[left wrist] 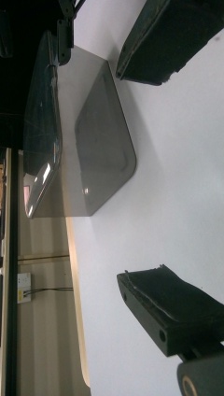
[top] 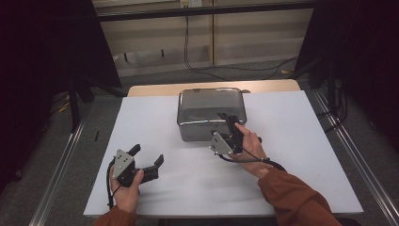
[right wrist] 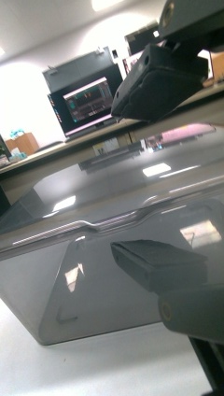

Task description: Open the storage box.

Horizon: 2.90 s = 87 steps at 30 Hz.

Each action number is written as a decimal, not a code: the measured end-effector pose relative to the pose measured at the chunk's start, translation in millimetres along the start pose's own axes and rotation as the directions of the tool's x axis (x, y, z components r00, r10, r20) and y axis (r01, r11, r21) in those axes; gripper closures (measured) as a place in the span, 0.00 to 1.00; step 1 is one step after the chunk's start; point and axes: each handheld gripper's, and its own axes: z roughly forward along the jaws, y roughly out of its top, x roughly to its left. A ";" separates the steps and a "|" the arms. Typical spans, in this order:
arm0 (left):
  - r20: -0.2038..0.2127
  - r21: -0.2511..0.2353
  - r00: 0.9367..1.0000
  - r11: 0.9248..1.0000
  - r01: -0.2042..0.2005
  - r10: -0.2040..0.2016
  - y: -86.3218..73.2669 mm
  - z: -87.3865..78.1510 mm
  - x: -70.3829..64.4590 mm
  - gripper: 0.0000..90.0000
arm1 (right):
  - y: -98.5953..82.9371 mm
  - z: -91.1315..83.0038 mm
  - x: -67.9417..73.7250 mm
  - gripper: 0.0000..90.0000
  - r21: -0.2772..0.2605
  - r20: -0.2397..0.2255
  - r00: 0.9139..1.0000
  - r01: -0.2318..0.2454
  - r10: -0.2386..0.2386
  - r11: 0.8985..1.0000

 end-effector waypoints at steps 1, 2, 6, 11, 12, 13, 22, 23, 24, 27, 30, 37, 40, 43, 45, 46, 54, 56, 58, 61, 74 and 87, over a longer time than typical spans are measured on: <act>-0.001 -0.001 1.000 1.000 0.001 -0.001 0.0 0.0 -0.1 0.04 | 0.5 0.3 1.0 0.33 -0.002 0.007 1.000 0.012 -0.012 1.000; 0.000 -0.003 1.000 1.000 0.002 -0.002 0.0 -0.1 0.0 0.04 | 0.8 0.6 2.3 0.33 -0.004 0.012 1.000 0.017 -0.017 1.000; 0.003 -0.016 1.000 1.000 0.006 -0.006 0.4 -0.6 -0.7 0.04 | 0.8 2.3 7.0 0.42 0.010 0.009 0.999 0.048 -0.048 0.999; 0.003 -0.009 1.000 1.000 0.002 -0.002 -0.2 -0.4 -0.6 0.04 | 1.3 3.5 11.6 0.52 0.003 -0.014 0.997 0.081 -0.081 0.997; 0.004 -0.005 1.000 1.000 0.000 0.000 -0.3 -0.3 -0.4 0.04 | 0.9 3.8 12.4 0.55 -0.002 -0.020 0.995 0.099 -0.099 0.995; 0.004 -0.005 1.000 1.000 0.001 -0.001 -0.4 -0.2 -0.4 0.04 | 0.5 4.2 13.5 0.57 0.004 -0.020 0.994 0.111 -0.110 0.994; 0.010 -0.001 1.000 1.000 -0.001 0.001 -0.4 0.7 -0.9 0.04 | -0.3 6.2 15.6 0.72 0.027 -0.027 0.990 0.141 -0.141 0.990; 0.013 0.000 1.000 1.000 -0.002 0.002 -0.4 0.8 -0.9 0.04 | -0.2 6.3 15.4 0.74 0.026 -0.023 0.990 0.140 -0.140 0.990; 0.015 0.003 1.000 1.000 -0.005 0.005 -0.4 0.8 -0.7 0.04 | 0.1 6.0 15.1 0.75 0.029 -0.023 0.990 0.137 -0.137 0.990; 0.018 0.006 1.000 1.000 -0.007 0.007 -0.5 1.3 -1.0 0.04 | 1.2 5.4 14.9 0.81 0.023 -0.019 0.989 0.149 -0.148 0.989; 0.023 0.010 1.000 1.000 -0.008 0.008 -0.7 2.1 -1.6 0.04 | 2.1 5.1 15.3 0.82 0.023 -0.016 0.987 0.159 -0.159 0.987; 0.020 0.019 1.000 1.000 -0.024 0.023 -1.1 3.0 -1.8 0.04 | 3.6 4.7 15.7 0.84 0.030 -0.012 0.983 0.183 -0.183 0.983; 0.032 0.025 0.999 1.000 -0.011 0.011 -1.2 3.6 -1.5 0.03 | 3.6 4.5 15.1 0.84 0.031 -0.015 0.983 0.184 -0.184 0.982; 0.041 0.024 0.999 1.000 -0.004 0.003 -1.2 4.4 -2.2 0.03 | 3.7 4.5 15.1 0.84 0.032 -0.015 0.983 0.183 -0.183 0.983; 0.043 0.019 0.999 1.000 0.005 -0.006 -0.9 4.9 -2.2 0.03 | 3.9 4.7 14.0 0.84 0.027 -0.015 0.982 0.190 -0.190 0.981; 0.047 0.023 0.999 1.000 0.003 -0.004 -0.7 4.4 -1.5 0.03 | 3.9 4.4 13.7 0.84 0.028 -0.015 0.982 0.187 -0.186 0.982; 0.048 0.013 0.999 1.000 0.005 -0.006 2.4 5.5 0.9 0.05 | 4.1 3.7 11.8 0.85 0.027 -0.011 0.982 0.188 -0.187 0.982; 0.048 0.011 0.999 1.000 0.009 -0.009 3.1 5.9 1.4 0.06 | 4.1 3.7 10.7 0.85 0.022 -0.011 0.982 0.187 -0.186 0.982; 0.045 0.010 0.999 1.000 0.011 -0.012 3.9 6.5 1.7 0.06 | 4.2 3.7 10.3 0.85 0.021 -0.011 0.982 0.188 -0.187 0.982; 0.054 0.023 0.998 0.999 0.027 -0.028 5.9 5.7 1.7 0.06 | 4.7 3.4 10.1 0.85 0.023 -0.011 0.983 0.185 -0.185 0.982; 0.088 -0.025 0.996 1.000 -0.014 0.016 23.0 15.7 -4.2 0.02 | 7.1 1.8 3.4 0.87 0.016 0.012 0.982 0.187 -0.187 0.982; 0.105 -0.041 0.991 0.996 -0.079 0.083 39.1 45.7 -6.5 0.04 | 11.9 0.6 -6.4 0.88 0.008 0.032 0.984 0.178 -0.178 0.984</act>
